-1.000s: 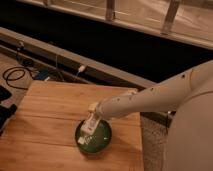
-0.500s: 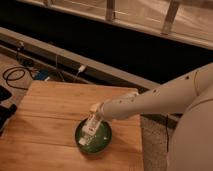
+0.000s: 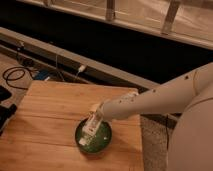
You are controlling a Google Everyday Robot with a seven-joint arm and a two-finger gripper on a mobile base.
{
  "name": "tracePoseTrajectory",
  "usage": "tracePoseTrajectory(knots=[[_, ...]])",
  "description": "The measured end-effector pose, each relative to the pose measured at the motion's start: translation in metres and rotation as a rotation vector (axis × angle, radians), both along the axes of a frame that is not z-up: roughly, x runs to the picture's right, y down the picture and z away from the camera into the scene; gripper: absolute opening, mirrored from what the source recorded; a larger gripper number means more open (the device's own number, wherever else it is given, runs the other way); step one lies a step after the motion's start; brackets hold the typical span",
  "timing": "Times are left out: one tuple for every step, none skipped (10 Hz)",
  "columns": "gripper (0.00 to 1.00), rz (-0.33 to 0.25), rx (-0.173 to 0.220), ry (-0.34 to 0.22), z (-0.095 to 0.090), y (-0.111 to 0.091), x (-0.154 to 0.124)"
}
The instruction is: Place the bottle in the ceramic bowl
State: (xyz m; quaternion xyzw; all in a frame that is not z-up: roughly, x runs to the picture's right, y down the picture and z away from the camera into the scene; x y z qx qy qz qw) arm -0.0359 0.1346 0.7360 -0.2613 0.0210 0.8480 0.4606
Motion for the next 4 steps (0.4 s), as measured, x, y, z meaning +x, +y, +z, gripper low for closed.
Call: tracePoseTrajectory(knots=[[0.75, 0.000, 0.000, 0.000, 0.0001, 0.0000, 0.0002], [0.79, 0.000, 0.000, 0.000, 0.0000, 0.0000, 0.0001], [0.80, 0.000, 0.000, 0.000, 0.0000, 0.0000, 0.0003], [0.80, 0.001, 0.000, 0.001, 0.0001, 0.0001, 0.0006]])
